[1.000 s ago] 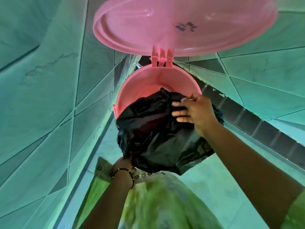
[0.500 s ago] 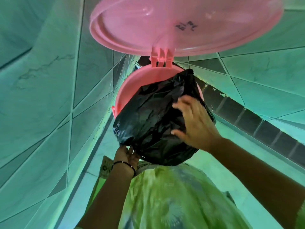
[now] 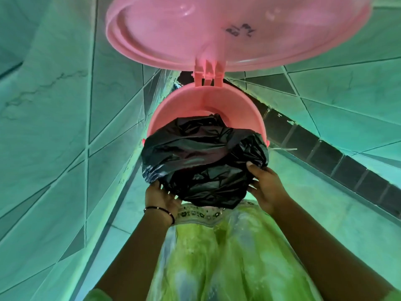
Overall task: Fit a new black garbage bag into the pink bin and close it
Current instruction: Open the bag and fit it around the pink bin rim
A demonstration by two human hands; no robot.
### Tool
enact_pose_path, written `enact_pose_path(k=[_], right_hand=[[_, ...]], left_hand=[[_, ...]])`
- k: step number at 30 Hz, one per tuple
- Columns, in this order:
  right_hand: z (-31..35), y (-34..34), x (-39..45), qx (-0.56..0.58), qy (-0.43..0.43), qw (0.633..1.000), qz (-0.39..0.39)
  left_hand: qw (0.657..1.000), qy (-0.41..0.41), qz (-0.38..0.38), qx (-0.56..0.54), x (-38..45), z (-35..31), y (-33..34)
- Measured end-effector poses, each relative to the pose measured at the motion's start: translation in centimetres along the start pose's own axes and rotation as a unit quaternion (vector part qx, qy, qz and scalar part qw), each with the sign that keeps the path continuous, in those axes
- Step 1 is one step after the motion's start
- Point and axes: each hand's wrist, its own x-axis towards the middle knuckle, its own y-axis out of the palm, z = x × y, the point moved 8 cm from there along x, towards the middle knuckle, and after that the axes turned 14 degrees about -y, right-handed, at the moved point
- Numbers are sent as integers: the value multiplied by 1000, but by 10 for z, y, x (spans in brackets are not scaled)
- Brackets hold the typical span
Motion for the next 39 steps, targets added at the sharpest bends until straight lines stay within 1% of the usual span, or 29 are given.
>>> enact_pose_path(k=[1, 3, 6, 8, 9, 10, 11, 12, 13, 14, 15, 17, 18, 19, 20, 21, 22, 23, 24, 25, 27, 29, 30, 33, 35, 37, 39], right_hand=[[3, 2, 3, 35, -3, 999, 2], [15, 3, 15, 65, -24, 998, -8], [33, 8, 29, 50, -49, 998, 4], [39, 9, 35, -6, -62, 998, 1], [42, 7, 37, -42, -67, 997, -13], [44, 1, 41, -100, -76, 991, -35], [50, -5, 43, -177, -92, 979, -53], [58, -10, 44, -262, -111, 957, -63], [68, -12, 42, -329, -135, 932, -68], [76, -13, 41, -373, -156, 912, -69], [83, -14, 40, -398, -167, 900, -69], [92, -18, 40, -432, -176, 882, -73], [97, -21, 41, -448, -184, 871, -83], [103, -24, 43, -458, -194, 862, -95], [108, -27, 44, -448, -198, 865, -105], [110, -30, 47, -409, -196, 884, -114], [108, -33, 50, -341, -177, 916, -117], [105, -34, 54, -262, -149, 946, -120], [101, -33, 55, -189, -119, 967, -121], [98, -30, 56, -126, -96, 980, -117], [94, -19, 54, -34, -65, 992, -101], [94, -10, 54, 20, -58, 994, -94], [95, -9, 55, 22, -64, 993, -99], [102, -4, 57, -29, -107, 989, -102], [111, 1, 57, -57, -171, 979, -91], [122, 9, 55, -110, -260, 957, -62], [128, 19, 52, -215, -337, 916, -16]], left_hand=[[1000, 7, 2, 1, -1, -4, 2], [999, 34, 5, 0, 0, -18, 4], [997, 79, 8, -23, 7, -44, 3], [995, 93, 28, -12, 5, -53, 10], [995, 97, 35, -1, 4, -57, 15], [995, 96, 37, 13, 7, -60, 17], [995, 90, 31, 27, 3, -60, 20], [996, 78, 31, 35, 1, -61, 23], [995, 79, 2, 61, 0, -63, 23], [990, 93, -52, 97, 0, -69, 19], [978, 107, -121, 132, 0, -75, 13], [966, 125, -195, 116, -5, -88, 8], [953, 137, -237, 133, -12, -94, 5], [929, 135, -275, 205, -18, -98, 6], [906, 148, -298, 261, -18, -103, 6], [932, 117, -266, 218, -10, -102, 5], [958, 112, -205, 165, -4, -102, 5], [969, 96, -158, 166, 0, -99, 8], [980, 81, -131, 125, 2, -97, 6], [989, 64, -110, 79, 3, -95, 5], [993, 54, -99, 35, 0, -97, 3], [993, 82, -87, 10, -5, -102, 6], [991, 98, -89, 27, -7, -104, 9], [982, 125, -105, 92, -8, -106, 18], [975, 148, -112, 124, -6, -113, 23], [954, 195, -143, 175, -10, -119, 28], [913, 292, -156, 238, -14, -125, 32]])
